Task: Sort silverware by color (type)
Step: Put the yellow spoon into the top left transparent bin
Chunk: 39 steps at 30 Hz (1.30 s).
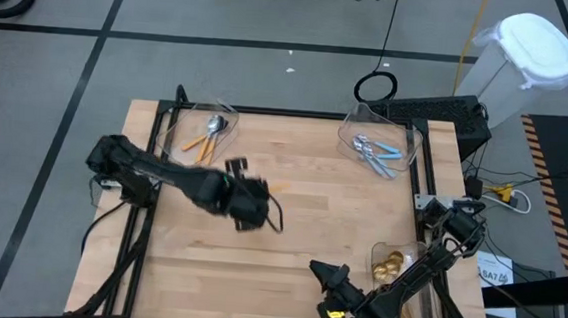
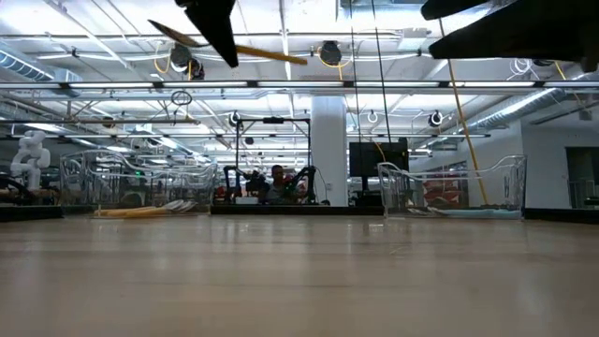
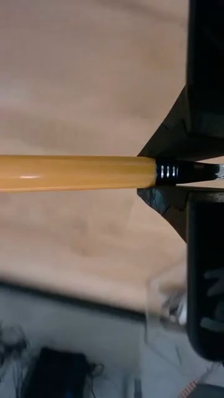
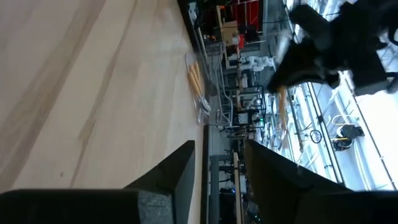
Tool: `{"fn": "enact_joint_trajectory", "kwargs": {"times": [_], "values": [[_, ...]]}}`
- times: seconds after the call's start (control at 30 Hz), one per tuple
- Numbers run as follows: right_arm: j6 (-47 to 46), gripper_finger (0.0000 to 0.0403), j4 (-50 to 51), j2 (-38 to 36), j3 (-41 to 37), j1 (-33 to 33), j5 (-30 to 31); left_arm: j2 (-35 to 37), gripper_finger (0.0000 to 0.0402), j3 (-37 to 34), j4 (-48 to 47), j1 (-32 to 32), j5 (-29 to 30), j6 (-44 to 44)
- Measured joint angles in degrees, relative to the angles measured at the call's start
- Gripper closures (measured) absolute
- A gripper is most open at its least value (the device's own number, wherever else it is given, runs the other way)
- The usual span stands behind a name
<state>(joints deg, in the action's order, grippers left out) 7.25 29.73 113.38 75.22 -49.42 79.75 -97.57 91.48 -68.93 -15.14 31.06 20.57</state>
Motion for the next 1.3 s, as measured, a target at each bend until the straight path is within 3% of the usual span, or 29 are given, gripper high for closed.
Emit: {"fn": "enact_joint_trajectory", "kwargs": {"times": [0.43,0.83,1.1,1.3], "values": [[-24.64,0.0268,19.36,-10.21,0.00,-4.20,-2.11,11.04,0.0365,-2.25,-1.62,17.82,6.71,-4.38],[-38.89,0.0268,30.57,-12.94,0.00,-6.76,-3.48,23.50,0.0359,-30.84,13.30,39.73,6.00,-4.03],[-39.55,0.0268,31.41,-12.92,0.00,-6.74,-3.39,23.20,0.0357,-42.24,22.48,47.45,2.44,-4.85],[-39.55,0.0268,31.49,-13.68,0.00,-6.68,-3.35,23.27,0.0356,-44.40,24.25,49.88,2.70,-3.85]]}}
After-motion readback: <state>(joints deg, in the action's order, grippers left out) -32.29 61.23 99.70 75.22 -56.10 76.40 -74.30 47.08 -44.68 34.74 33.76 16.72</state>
